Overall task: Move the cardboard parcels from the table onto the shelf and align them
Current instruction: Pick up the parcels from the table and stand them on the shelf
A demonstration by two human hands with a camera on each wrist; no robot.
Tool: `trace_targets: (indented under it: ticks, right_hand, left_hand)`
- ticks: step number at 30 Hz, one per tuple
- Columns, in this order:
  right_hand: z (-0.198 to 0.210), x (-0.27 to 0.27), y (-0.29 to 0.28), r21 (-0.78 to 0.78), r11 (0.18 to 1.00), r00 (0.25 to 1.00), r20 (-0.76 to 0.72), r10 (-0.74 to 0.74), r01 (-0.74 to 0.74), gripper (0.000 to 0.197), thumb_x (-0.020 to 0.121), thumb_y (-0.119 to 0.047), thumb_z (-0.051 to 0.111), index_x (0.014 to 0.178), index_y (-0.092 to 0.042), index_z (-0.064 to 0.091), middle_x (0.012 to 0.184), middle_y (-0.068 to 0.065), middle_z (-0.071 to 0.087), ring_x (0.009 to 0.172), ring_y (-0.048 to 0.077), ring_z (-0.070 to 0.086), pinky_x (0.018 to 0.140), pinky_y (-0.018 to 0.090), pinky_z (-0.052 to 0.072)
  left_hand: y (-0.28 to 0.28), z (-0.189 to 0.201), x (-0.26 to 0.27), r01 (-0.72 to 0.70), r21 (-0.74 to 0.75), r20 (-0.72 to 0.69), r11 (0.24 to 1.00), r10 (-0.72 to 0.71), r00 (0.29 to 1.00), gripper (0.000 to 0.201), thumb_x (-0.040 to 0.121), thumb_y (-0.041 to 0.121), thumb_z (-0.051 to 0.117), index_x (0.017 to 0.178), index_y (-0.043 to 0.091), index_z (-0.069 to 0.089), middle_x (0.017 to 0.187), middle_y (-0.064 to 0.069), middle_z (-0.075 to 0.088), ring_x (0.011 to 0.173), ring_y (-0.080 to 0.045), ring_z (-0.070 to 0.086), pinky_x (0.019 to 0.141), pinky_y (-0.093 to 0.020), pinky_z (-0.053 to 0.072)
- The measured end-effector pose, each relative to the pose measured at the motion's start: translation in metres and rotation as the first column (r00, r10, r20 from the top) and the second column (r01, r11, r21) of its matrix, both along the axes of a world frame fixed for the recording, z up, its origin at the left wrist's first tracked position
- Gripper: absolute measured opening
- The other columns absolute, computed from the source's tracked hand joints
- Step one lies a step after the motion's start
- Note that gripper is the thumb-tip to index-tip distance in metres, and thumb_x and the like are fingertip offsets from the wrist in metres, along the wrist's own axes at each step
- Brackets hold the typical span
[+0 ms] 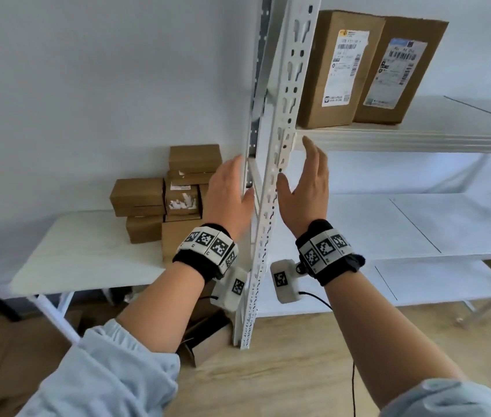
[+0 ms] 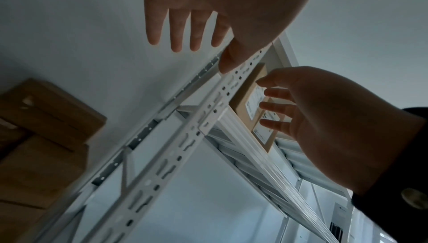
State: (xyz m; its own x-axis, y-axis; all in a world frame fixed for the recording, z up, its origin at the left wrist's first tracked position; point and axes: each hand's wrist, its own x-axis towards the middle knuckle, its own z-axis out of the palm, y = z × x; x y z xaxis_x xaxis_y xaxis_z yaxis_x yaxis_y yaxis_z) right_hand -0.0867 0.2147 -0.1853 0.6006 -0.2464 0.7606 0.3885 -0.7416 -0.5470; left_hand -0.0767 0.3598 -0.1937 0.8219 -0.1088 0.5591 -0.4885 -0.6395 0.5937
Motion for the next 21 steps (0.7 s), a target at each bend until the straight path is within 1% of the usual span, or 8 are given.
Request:
trace_targets:
  ticks: [1, 3, 7, 11, 12, 15, 19, 21]
  right_hand:
    - [-0.002, -0.002, 0.013, -0.008, 1.000, 1.000, -0.006, 0.011, -0.011, 0.066, 0.085, -0.011, 0.061, 0.146, -0.005, 0.038, 0.143, 0.014, 0.045, 0.131, 0.028, 0.044, 0.110, 0.039, 0.039]
    - [-0.007, -0.002, 0.037, -0.029, 0.999, 0.999, -0.016, 0.035, -0.035, 0.065, 0.085, -0.011, 0.061, 0.146, -0.004, 0.038, 0.143, 0.014, 0.044, 0.131, 0.029, 0.044, 0.111, 0.041, 0.038]
    - [-0.015, 0.008, 0.077, -0.075, 0.994, 0.996, -0.043, 0.072, -0.075, 0.064, 0.087, -0.011, 0.062, 0.146, -0.005, 0.038, 0.143, 0.014, 0.043, 0.133, 0.029, 0.041, 0.112, 0.037, 0.034]
    - [-0.025, 0.032, 0.106, -0.107, 0.987, 0.991, -0.086, 0.107, -0.116, 0.064, 0.088, -0.015, 0.061, 0.147, -0.009, 0.037, 0.144, 0.011, 0.043, 0.135, 0.026, 0.040, 0.112, 0.039, 0.035]
    - [-0.028, 0.040, 0.112, -0.097, 0.986, 0.987, -0.103, 0.123, -0.133, 0.064, 0.089, -0.016, 0.060, 0.148, -0.010, 0.037, 0.145, 0.010, 0.042, 0.135, 0.026, 0.040, 0.112, 0.038, 0.035]
    - [-0.040, 0.071, 0.127, -0.074, 0.985, 0.979, -0.144, 0.142, -0.154, 0.064, 0.090, -0.016, 0.061, 0.148, -0.010, 0.036, 0.146, 0.011, 0.041, 0.134, 0.025, 0.041, 0.108, 0.029, 0.031]
    - [-0.058, 0.125, 0.142, -0.075, 0.986, 0.977, -0.165, 0.137, -0.151, 0.064, 0.089, -0.014, 0.062, 0.147, -0.008, 0.037, 0.145, 0.012, 0.041, 0.134, 0.026, 0.039, 0.107, 0.028, 0.030]
    - [-0.066, 0.160, 0.148, -0.056, 0.986, 0.970, -0.193, 0.146, -0.159, 0.065, 0.089, -0.014, 0.062, 0.148, -0.009, 0.036, 0.147, 0.012, 0.039, 0.136, 0.026, 0.037, 0.108, 0.028, 0.029]
  left_hand:
    - [0.014, -0.001, -0.001, -0.012, 0.004, -0.014, 1.000, 0.012, 1.000, 0.063, 0.097, 0.017, 0.059, 0.153, 0.013, 0.031, 0.155, -0.008, 0.036, 0.144, -0.022, 0.031, 0.120, -0.040, 0.027]
    - [0.040, -0.004, -0.002, -0.045, 0.007, -0.042, 0.999, 0.045, 0.998, 0.064, 0.098, 0.022, 0.059, 0.154, 0.014, 0.028, 0.156, -0.007, 0.035, 0.144, -0.022, 0.031, 0.120, -0.039, 0.027]
    - [0.083, -0.010, 0.006, -0.129, 0.018, -0.086, 0.991, 0.130, 0.988, 0.065, 0.099, 0.027, 0.057, 0.155, 0.014, 0.025, 0.156, -0.007, 0.035, 0.144, -0.023, 0.031, 0.119, -0.040, 0.028]
    - [0.114, -0.017, 0.029, -0.202, 0.015, -0.139, 0.979, 0.202, 0.969, 0.065, 0.099, 0.029, 0.056, 0.154, 0.014, 0.026, 0.153, -0.006, 0.037, 0.141, -0.023, 0.034, 0.115, -0.035, 0.030]
    - [0.120, -0.020, 0.037, -0.218, 0.016, -0.147, 0.976, 0.218, 0.965, 0.065, 0.099, 0.029, 0.057, 0.154, 0.014, 0.027, 0.152, -0.006, 0.038, 0.140, -0.023, 0.034, 0.114, -0.034, 0.029]
    - [0.137, -0.028, 0.065, -0.253, 0.044, -0.166, 0.966, 0.257, 0.952, 0.065, 0.098, 0.029, 0.057, 0.154, 0.014, 0.027, 0.153, -0.005, 0.037, 0.142, -0.022, 0.033, 0.114, -0.032, 0.027]
    - [0.154, -0.040, 0.115, -0.277, 0.069, -0.198, 0.958, 0.286, 0.938, 0.068, 0.098, 0.032, 0.058, 0.155, 0.014, 0.025, 0.153, -0.006, 0.037, 0.141, -0.024, 0.033, 0.113, -0.034, 0.030]
    - [0.160, -0.046, 0.148, -0.276, 0.091, -0.209, 0.957, 0.289, 0.934, 0.068, 0.098, 0.032, 0.058, 0.155, 0.013, 0.024, 0.154, -0.007, 0.037, 0.141, -0.024, 0.034, 0.114, -0.034, 0.029]
